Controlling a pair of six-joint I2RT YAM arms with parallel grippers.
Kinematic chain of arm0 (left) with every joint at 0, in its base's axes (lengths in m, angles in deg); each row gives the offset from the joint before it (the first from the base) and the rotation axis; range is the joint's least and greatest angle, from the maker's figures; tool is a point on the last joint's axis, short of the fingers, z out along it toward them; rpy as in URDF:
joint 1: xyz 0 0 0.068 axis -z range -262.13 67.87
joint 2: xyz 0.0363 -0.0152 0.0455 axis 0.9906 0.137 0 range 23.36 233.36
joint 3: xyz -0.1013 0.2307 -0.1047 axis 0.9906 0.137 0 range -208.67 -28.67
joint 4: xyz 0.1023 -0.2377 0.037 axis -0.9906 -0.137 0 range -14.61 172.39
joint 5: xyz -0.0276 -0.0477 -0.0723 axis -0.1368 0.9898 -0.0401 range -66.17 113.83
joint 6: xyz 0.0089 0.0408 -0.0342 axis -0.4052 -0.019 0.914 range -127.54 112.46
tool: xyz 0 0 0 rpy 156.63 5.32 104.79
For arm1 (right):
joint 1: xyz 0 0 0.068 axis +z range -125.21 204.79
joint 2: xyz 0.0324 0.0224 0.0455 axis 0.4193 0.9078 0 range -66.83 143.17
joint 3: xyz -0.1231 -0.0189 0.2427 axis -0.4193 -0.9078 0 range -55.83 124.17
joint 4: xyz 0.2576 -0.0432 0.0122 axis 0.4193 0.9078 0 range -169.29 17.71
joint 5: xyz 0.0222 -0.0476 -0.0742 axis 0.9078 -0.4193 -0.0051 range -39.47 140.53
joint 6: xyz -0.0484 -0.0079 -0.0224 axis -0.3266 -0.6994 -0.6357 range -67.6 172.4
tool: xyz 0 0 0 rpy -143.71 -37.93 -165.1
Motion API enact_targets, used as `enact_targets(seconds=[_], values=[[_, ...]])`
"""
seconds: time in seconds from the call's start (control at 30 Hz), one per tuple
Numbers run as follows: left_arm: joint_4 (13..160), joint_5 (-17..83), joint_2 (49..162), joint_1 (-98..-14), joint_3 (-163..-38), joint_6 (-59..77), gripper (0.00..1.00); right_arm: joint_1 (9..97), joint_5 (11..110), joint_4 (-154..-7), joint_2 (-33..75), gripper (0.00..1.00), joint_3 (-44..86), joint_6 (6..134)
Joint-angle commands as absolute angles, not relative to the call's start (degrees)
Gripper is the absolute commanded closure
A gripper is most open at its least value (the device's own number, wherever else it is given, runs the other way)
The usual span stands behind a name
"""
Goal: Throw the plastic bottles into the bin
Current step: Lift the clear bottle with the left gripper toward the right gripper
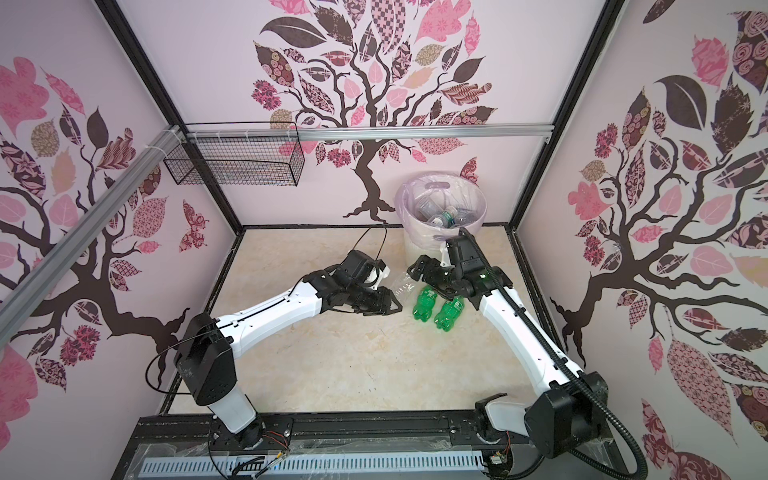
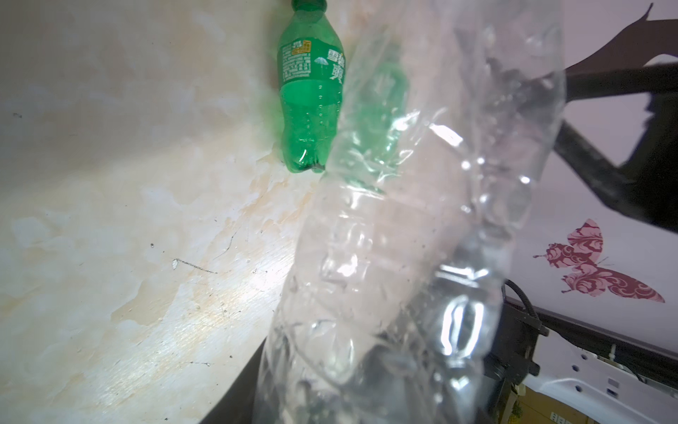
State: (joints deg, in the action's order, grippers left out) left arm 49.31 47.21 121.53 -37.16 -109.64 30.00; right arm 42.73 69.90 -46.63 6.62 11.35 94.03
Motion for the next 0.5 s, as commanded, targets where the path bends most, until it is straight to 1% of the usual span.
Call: enact_targets(seconds=[0.0,0.27,0.47], values=[[50.96,49.21,120.41,-37.39,-113.68,31.04,0.51,43.25,73.35,-50.83,7.61,0.09,9.92,97.79],[51.44,50.16,119.20,-37.39,-115.89,31.79,0.51,43.25,76.38,-56.35,8.49,0.14,8.19,101.57],[52.07,50.81,118.39,-37.39,-115.85,32.82,0.51,43.34,78.21,-61.33,9.75,0.22,7.87,105.58]])
